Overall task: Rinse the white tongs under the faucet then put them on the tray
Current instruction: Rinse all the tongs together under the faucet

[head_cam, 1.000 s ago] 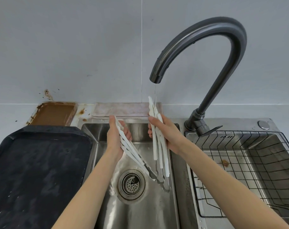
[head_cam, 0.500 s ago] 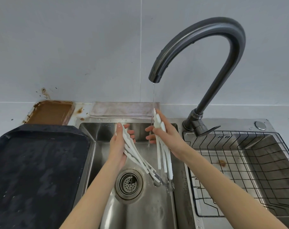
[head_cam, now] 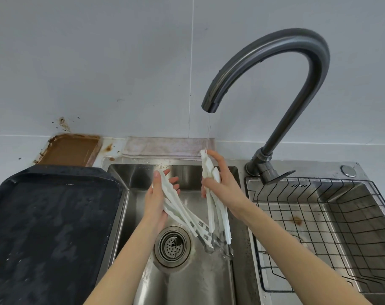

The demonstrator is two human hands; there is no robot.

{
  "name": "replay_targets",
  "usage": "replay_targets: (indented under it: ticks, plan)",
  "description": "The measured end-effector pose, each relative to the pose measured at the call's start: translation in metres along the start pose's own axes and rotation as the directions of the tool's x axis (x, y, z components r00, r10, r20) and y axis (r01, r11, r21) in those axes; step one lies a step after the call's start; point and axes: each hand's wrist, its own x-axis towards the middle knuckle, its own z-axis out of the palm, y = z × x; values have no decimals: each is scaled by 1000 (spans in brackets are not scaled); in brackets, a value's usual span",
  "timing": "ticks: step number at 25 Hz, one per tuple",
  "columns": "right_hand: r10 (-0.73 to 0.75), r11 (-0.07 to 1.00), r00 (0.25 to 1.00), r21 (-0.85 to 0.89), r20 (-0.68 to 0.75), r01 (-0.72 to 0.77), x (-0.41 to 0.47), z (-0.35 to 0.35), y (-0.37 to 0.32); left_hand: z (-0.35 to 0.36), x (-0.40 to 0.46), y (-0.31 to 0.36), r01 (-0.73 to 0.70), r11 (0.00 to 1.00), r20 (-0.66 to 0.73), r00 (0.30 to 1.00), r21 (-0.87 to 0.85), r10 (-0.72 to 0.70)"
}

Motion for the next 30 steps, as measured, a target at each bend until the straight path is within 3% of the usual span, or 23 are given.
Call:
replay_targets:
  ticks: [10,15,22,25,30]
  plan:
    - [66,997,997,-33,-46,-68,40,8,-26,1,18,24,-29,997,-1,1000,-67,29]
    - [44,998,971,47,-235,-34,40,11,-29,6,17,30,-39,980,40,998,-194,47]
    - [141,970,900,241,-413,-41,26,-7,-10,27,6,21,80,994,203,977,-79,-63]
    - [193,924,884,383,-427,-17,19,-18,-5,38,6,27,45,997,278,959,61,-61]
    - [255,883,841,470,-477,-1,12,-34,2,60,8,43,-65,948,364,930,311,-56]
